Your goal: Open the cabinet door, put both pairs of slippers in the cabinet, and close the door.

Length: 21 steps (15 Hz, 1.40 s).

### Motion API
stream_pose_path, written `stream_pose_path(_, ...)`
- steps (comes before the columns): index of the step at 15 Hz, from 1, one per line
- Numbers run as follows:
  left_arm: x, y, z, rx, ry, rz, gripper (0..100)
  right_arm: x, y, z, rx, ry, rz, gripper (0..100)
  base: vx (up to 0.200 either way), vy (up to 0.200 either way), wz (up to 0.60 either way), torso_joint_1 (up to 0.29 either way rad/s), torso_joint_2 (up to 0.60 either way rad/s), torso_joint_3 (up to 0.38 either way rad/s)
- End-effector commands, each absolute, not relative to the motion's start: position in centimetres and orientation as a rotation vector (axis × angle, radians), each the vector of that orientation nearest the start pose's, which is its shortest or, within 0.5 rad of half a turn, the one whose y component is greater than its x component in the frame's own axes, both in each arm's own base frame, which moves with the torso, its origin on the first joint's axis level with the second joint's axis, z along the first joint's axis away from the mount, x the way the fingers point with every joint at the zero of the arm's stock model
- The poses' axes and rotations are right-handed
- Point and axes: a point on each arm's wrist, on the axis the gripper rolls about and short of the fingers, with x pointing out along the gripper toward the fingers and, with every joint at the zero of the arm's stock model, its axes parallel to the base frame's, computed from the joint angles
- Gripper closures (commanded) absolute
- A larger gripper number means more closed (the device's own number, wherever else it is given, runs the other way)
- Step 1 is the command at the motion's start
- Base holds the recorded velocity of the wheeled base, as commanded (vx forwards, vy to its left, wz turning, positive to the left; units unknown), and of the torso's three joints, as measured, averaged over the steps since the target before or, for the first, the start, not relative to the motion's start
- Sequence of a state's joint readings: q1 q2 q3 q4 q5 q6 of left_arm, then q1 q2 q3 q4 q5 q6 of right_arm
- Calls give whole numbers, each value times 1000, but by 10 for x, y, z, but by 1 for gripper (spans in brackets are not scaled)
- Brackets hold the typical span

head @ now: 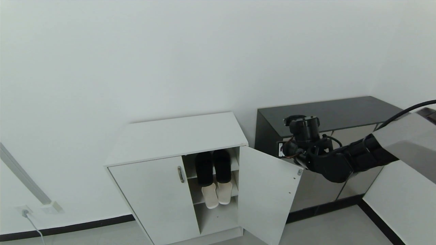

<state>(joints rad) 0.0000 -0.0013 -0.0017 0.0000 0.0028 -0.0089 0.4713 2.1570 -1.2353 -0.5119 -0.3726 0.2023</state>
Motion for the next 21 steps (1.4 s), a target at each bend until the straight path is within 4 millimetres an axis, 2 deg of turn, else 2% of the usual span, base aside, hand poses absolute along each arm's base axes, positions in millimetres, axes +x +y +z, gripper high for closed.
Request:
stream_pose_path(1, -23, 0, 76, -9, -2, 3, 100, 406, 182, 91, 27, 408, 31, 100, 0, 0, 0, 0, 0, 0)
stream_pose_path(6, -23, 0, 76, -9, -2, 3, 100, 433, 173, 75, 29, 444, 6, 100, 0, 0, 0, 0, 0, 0)
stream_pose_path(12, -23, 0, 76, -9, -2, 3, 100, 453, 176, 57, 35, 445, -6, 100, 0, 0, 0, 0, 0, 0)
stream_pose_path(21, -23, 0, 75, -9, 0, 3, 100, 457, 167, 41, 32, 475, -30, 100, 0, 0, 0, 0, 0, 0)
